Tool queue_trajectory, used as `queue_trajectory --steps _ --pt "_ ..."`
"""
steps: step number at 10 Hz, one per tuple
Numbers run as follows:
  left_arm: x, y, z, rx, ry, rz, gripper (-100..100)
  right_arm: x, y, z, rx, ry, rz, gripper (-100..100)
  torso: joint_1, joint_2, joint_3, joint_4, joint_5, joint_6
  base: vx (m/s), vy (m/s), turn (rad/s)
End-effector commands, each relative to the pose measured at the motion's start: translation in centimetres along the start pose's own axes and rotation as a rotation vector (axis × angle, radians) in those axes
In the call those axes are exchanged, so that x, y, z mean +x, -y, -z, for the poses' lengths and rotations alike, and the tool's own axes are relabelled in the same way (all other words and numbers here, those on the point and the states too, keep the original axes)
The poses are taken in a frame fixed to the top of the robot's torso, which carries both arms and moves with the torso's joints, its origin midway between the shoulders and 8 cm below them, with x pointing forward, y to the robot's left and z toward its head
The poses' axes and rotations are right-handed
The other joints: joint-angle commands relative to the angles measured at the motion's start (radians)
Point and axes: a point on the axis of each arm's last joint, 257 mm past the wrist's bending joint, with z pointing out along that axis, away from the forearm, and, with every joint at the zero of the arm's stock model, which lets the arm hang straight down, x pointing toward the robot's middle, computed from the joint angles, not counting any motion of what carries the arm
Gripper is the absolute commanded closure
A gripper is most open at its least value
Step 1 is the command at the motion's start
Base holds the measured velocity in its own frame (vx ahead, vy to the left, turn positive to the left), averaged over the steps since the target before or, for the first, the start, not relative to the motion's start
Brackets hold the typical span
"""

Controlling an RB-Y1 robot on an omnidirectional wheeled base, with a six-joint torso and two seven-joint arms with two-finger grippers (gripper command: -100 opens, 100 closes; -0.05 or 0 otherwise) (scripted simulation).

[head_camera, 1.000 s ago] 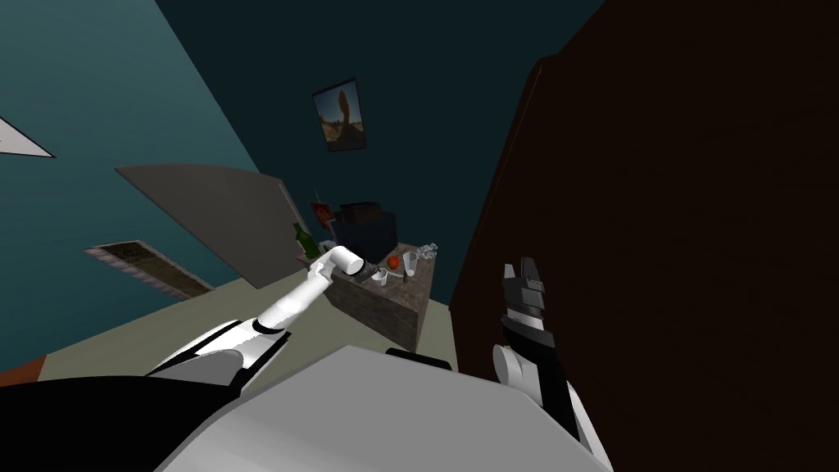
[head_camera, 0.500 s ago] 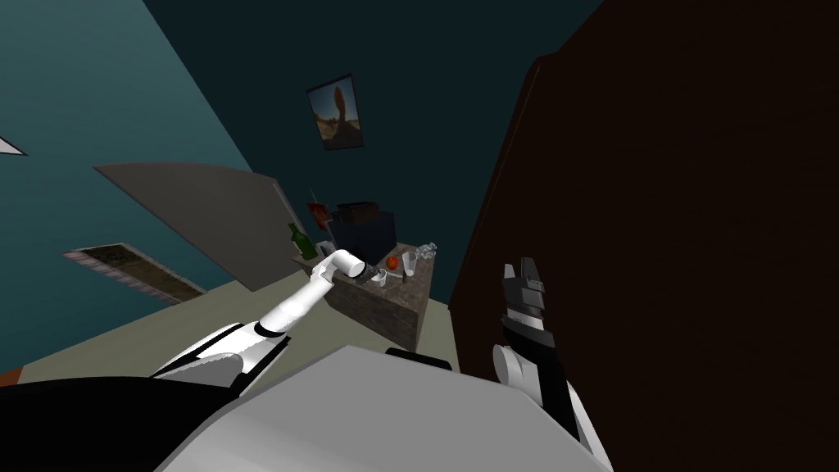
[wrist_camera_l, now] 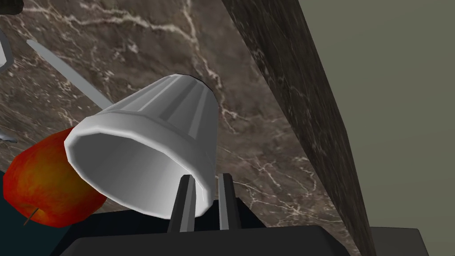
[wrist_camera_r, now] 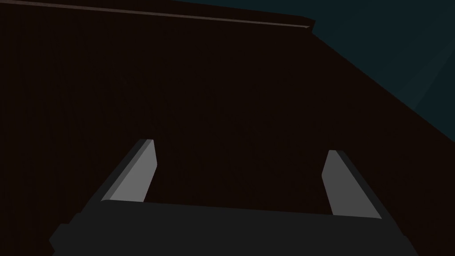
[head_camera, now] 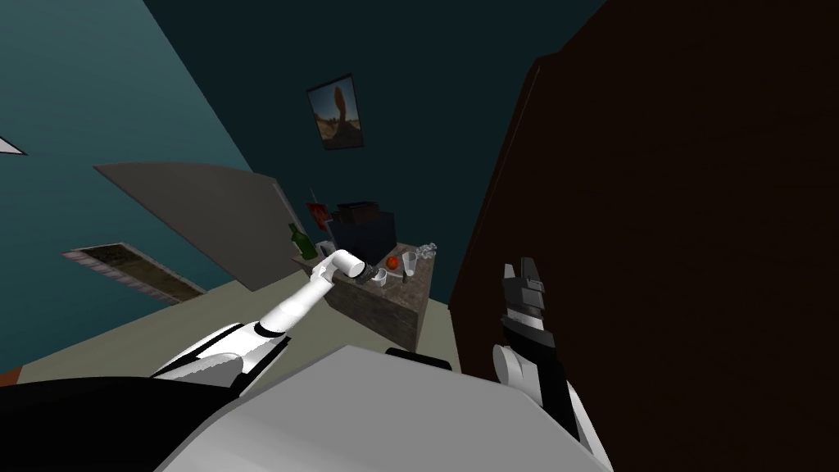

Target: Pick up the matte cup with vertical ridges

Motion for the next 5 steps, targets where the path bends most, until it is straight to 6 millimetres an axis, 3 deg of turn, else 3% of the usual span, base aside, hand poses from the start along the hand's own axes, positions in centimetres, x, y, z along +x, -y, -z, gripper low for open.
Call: queue_trajectory --steps 1,2,4,5 --pt "0.0 0.0 0.0 0.000 0.000 0.000 0 0.0 0.0 0.0 0.000 0.000 0.000 0 0.000 0.000 0.000 0.000 0.000 0.000 0.000 0.000 0.000" --pt "-0.3 0.4 1.0 0.001 -0.001 -0.006 100 0.0 0.0 0.0 0.000 0.000 0.000 0 0.000 0.000 0.000 0.000 0.000 0.000 0.002 -0.012 0.074" --pt "-0.3 0.4 1.1 0.003 0.000 -0.008 100 0.0 0.0 0.0 0.000 0.000 0.000 0 -0.001 0.000 0.000 0.000 0.000 0.000 0.002 -0.017 0.040" --pt "-0.3 0.3 1.2 0.001 -0.001 -0.008 0 0.0 0.0 0.0 0.000 0.000 0.000 0 -0.001 0.000 0.000 0.000 0.000 0.000 0.000 0.000 0.000"
